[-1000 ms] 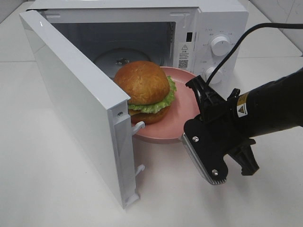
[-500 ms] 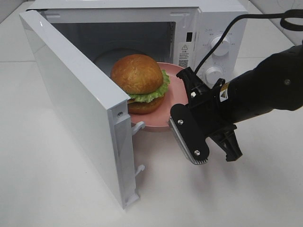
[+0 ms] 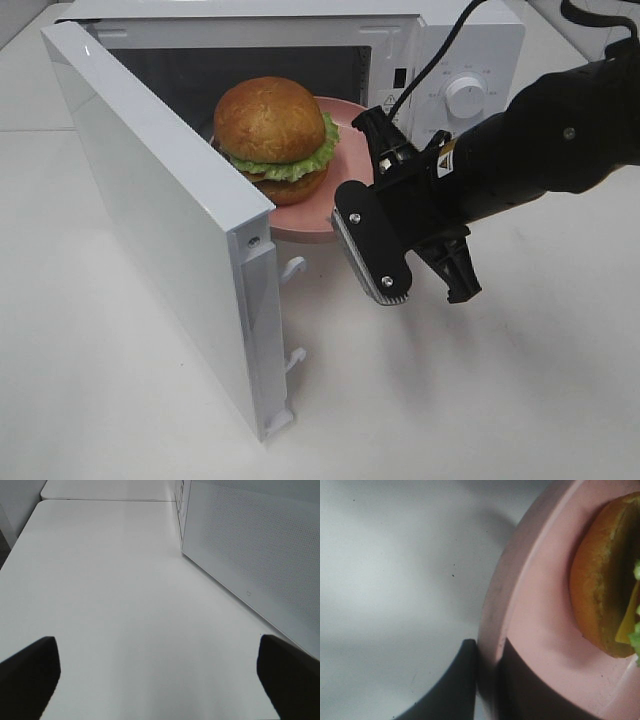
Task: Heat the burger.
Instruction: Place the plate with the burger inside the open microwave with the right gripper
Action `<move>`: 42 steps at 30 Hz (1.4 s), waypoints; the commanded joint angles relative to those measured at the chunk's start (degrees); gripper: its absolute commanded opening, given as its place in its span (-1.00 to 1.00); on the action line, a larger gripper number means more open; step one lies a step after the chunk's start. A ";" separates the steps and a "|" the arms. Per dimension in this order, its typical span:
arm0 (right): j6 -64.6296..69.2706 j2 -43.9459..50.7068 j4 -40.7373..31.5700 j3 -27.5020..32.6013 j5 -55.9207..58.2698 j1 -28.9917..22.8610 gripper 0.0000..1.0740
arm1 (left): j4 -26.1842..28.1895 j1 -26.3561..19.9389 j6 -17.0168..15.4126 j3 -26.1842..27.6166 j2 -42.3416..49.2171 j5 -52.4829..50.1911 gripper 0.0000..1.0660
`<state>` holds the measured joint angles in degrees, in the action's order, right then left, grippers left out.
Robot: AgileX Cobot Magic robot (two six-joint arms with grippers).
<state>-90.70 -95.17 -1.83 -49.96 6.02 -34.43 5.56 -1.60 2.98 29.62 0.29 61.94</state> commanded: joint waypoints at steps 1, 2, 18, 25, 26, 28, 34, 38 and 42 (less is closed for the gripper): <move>-0.29 -0.69 1.26 -1.26 -4.30 0.29 -1.00 | 0.17 -0.11 0.23 -0.06 0.80 -0.74 0.88; -0.11 -0.92 1.83 -1.49 -4.24 0.23 -1.00 | 0.17 -0.11 0.23 -0.06 0.80 -0.74 0.88; 3.27 -5.33 2.12 -7.51 -2.75 0.11 -1.00 | 0.17 -0.11 0.23 -0.06 0.80 -0.74 0.88; 3.27 -8.08 2.12 -10.60 -1.38 0.11 -1.00 | 0.17 -0.11 0.23 -0.06 0.80 -0.74 0.88; 3.27 -8.25 2.12 -10.94 -1.38 0.11 -1.00 | 0.17 -0.11 0.23 -0.06 0.80 -0.74 0.88; 3.27 -8.65 2.29 -11.69 -1.43 0.11 -1.00 | 0.17 -0.11 0.23 -0.06 0.80 -0.74 0.88; 3.32 -11.06 2.29 -14.04 -0.86 0.11 -1.00 | 0.17 -0.11 0.23 -0.06 0.80 -0.74 0.88; 4.07 -12.89 2.41 -16.39 -0.57 0.11 -1.00 | 0.17 -0.11 0.23 -0.06 0.80 -0.74 0.88; 8.94 -14.44 5.04 -19.31 0.06 0.11 -1.00 | 0.17 -0.11 0.23 -0.06 0.80 -0.74 0.88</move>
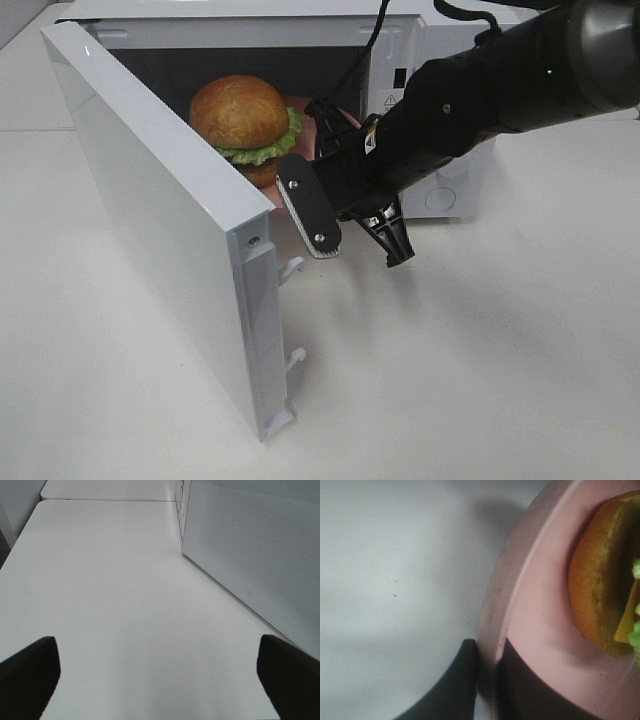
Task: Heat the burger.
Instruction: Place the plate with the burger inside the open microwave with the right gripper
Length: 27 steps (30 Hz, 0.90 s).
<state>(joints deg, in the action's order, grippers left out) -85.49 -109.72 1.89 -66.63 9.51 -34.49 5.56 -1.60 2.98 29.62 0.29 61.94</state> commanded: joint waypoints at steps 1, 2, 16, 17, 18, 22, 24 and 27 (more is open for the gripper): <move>3.72 0.11 1.32 -2.64 -3.44 0.17 -1.00 | 0.17 -0.11 0.23 -0.06 0.80 -0.74 0.88; 4.93 -0.23 1.89 -3.44 -3.09 0.17 -1.00 | 0.17 -0.11 0.23 -0.06 0.80 -0.74 0.88; 21.77 -5.84 15.13 -13.81 1.89 0.17 -1.00 | 0.17 -0.11 0.23 -0.06 0.80 -0.74 0.88; 24.01 -6.70 16.84 -14.78 2.41 0.17 -1.00 | 0.17 -0.11 0.23 -0.06 0.80 -0.74 0.88; 24.01 -6.70 16.84 -14.78 2.41 0.17 -1.00 | 0.17 -0.11 0.23 -0.06 0.80 -0.74 0.88; 30.08 -9.22 19.82 -18.51 5.21 0.17 -1.00 | 0.17 -0.11 0.23 -0.06 0.80 -0.74 0.88; 31.17 -9.80 20.11 -19.31 5.79 0.17 -1.00 | 0.17 -0.11 0.23 -0.06 0.80 -0.74 0.88; 32.89 -11.17 21.72 -21.66 6.42 0.17 -1.00 | 0.17 -0.11 0.23 -0.06 0.80 -0.74 0.88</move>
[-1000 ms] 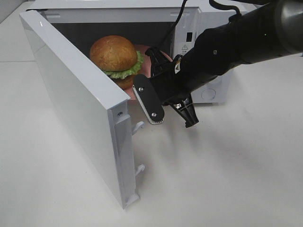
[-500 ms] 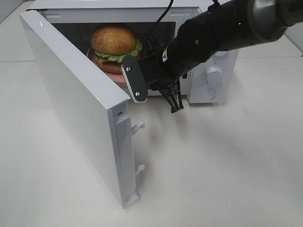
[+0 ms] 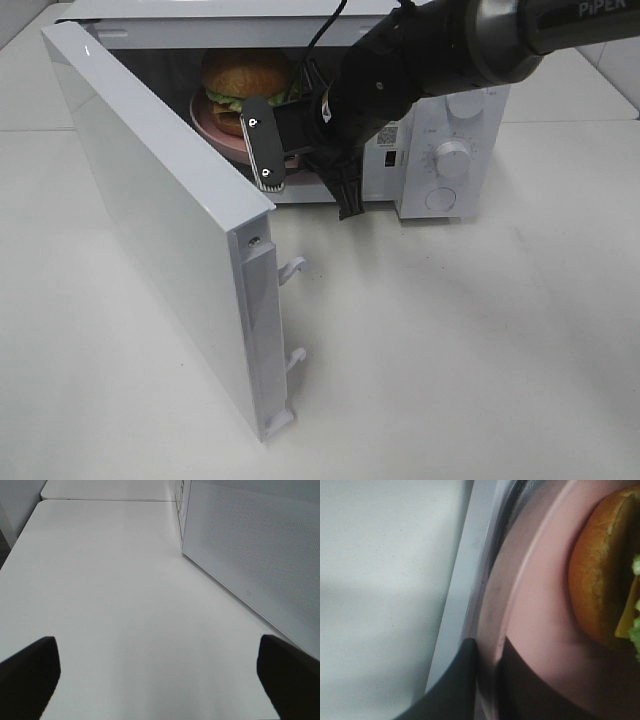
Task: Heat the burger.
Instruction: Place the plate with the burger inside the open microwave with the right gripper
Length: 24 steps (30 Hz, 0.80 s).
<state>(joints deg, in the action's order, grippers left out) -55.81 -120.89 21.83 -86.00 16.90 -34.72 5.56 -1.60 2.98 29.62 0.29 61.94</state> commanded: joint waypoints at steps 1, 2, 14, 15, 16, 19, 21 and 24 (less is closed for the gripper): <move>3.50 -0.34 2.06 -2.86 -0.97 0.40 -1.00 | 0.17 -0.11 0.23 -0.06 0.80 -0.74 0.88; 3.50 -0.34 2.06 -2.86 -0.97 0.40 -1.00 | 0.17 -0.11 0.23 -0.06 0.80 -0.74 0.88; 5.90 -3.27 1.89 -6.19 1.83 0.40 -1.00 | 0.17 -0.11 0.23 -0.06 0.80 -0.74 0.88; 6.13 -3.27 1.89 -6.19 1.83 0.40 -1.00 | 0.17 -0.11 0.23 -0.06 0.80 -0.74 0.88; 6.13 -3.27 1.89 -6.19 1.83 0.40 -1.00 | 0.17 -0.11 0.23 -0.06 0.80 -0.74 0.88; 7.16 -3.27 1.89 -6.19 1.83 0.40 -0.88 | 0.17 -0.11 0.23 -0.06 0.80 -0.74 0.88; 8.65 -3.27 1.89 -6.19 1.83 0.40 -0.69 | 0.17 -0.11 0.23 -0.06 0.80 -0.74 0.88; 9.17 -3.27 1.89 -6.19 1.89 0.40 -0.53 | 0.17 -0.11 0.23 -0.06 0.80 -0.74 0.88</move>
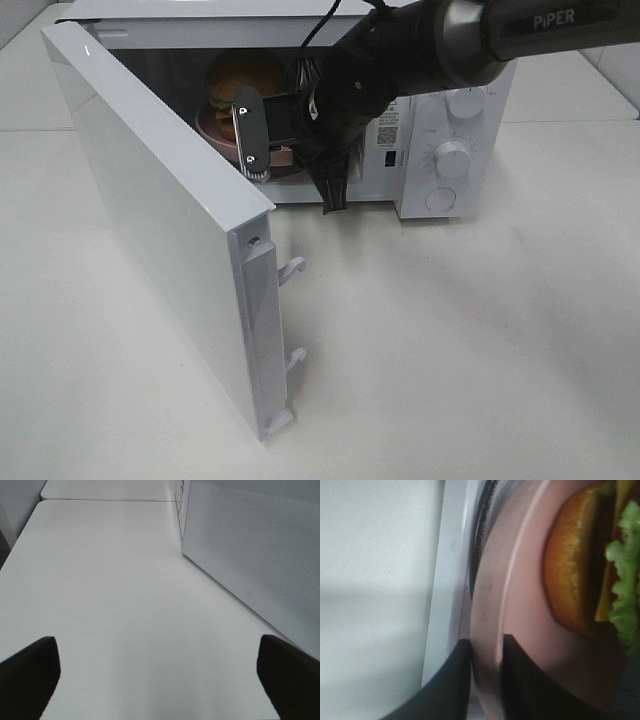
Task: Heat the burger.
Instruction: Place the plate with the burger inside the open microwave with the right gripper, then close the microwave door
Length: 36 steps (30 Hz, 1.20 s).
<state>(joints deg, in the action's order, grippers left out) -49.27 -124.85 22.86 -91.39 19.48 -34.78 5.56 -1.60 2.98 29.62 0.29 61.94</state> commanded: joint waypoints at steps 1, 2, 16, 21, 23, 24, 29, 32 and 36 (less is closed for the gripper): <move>2.98 0.69 0.86 -0.80 -0.63 0.46 -0.36 | 0.17 -0.11 0.23 -0.06 0.80 -0.74 0.88; 3.21 0.69 0.86 -0.80 -0.57 0.46 -0.29 | 0.17 -0.11 0.23 -0.06 0.80 -0.74 0.88; 4.13 0.92 -0.57 -0.69 5.16 0.46 0.05 | 0.17 -0.11 0.23 -0.06 0.80 -0.74 0.88; 5.73 1.60 -0.63 -0.57 4.98 0.46 0.13 | 0.17 -0.11 0.23 -0.06 0.80 -0.74 0.88; 6.36 3.09 -0.63 0.34 3.55 0.46 0.25 | 0.17 -0.11 0.23 -0.06 0.80 -0.74 0.88; 6.36 3.09 -0.63 0.34 3.55 0.46 0.25 | 0.17 -0.11 0.23 -0.06 0.80 -0.74 0.88; 6.42 5.39 -0.63 4.41 1.78 0.46 0.45 | 0.17 -0.11 0.23 -0.06 0.80 -0.74 0.88; 6.42 6.36 -0.57 6.02 1.09 0.46 0.44 | 0.17 -0.11 0.23 -0.06 0.80 -0.74 0.88; 6.42 8.54 -0.57 9.11 -0.74 0.46 0.42 | 0.17 -0.11 0.23 -0.06 0.80 -0.74 0.88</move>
<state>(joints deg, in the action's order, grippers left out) -43.09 -117.17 22.17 -82.68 19.60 -34.43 5.56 -1.60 2.98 29.62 0.29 61.94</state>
